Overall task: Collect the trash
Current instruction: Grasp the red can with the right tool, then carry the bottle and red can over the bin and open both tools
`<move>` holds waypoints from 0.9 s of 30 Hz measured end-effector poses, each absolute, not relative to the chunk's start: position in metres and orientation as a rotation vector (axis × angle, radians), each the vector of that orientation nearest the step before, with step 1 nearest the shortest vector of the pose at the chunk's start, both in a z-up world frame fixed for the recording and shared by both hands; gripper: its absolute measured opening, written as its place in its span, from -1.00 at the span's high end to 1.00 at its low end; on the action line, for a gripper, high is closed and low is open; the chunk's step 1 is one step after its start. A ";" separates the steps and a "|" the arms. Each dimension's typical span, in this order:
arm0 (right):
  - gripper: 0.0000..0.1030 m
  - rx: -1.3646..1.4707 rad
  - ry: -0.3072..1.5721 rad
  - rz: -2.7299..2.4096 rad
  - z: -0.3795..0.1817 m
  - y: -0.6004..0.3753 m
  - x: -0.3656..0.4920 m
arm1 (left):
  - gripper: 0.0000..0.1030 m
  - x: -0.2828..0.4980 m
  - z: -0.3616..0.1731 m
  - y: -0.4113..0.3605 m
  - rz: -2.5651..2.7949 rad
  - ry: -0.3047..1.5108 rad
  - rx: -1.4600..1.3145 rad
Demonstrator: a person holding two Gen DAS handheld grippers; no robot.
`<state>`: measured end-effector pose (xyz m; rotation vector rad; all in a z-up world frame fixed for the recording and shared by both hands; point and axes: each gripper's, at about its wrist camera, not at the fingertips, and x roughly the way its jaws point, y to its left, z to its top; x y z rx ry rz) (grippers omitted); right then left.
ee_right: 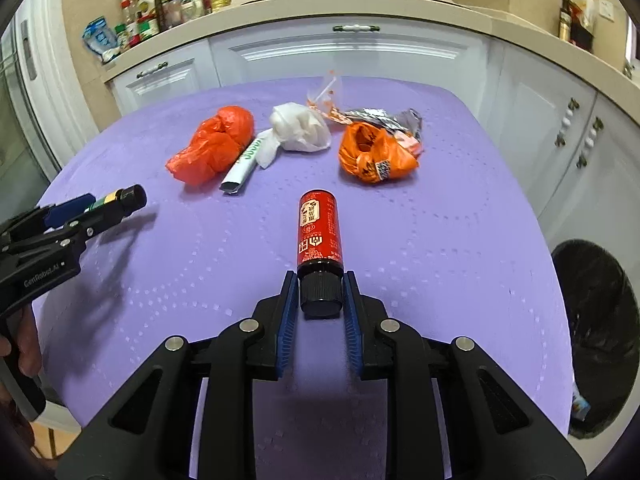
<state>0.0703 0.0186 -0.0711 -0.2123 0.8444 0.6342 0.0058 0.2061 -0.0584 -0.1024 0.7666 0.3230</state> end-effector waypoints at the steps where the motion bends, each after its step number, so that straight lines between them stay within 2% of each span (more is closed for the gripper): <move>1: 0.53 -0.210 0.840 0.633 -0.070 0.018 0.070 | -0.08 0.006 -0.059 0.206 0.325 0.767 -0.102; 5: 0.32 -0.215 0.819 0.626 -0.066 0.022 0.073 | -0.08 0.006 -0.060 0.207 0.336 0.771 -0.110; 7: 0.32 -0.216 0.818 0.628 -0.065 0.025 0.076 | -0.08 0.006 -0.060 0.207 0.341 0.770 -0.109; 10: 0.39 -0.233 0.833 0.628 -0.069 0.030 0.081 | -0.08 0.007 -0.060 0.207 0.348 0.768 -0.108; 11: 0.55 -0.237 0.841 0.631 -0.071 0.032 0.082 | -0.08 0.007 -0.060 0.207 0.350 0.768 -0.108; 27: 0.55 -0.199 0.747 0.547 -0.054 -0.018 0.069 | -0.08 0.009 -0.052 0.171 0.312 0.743 -0.081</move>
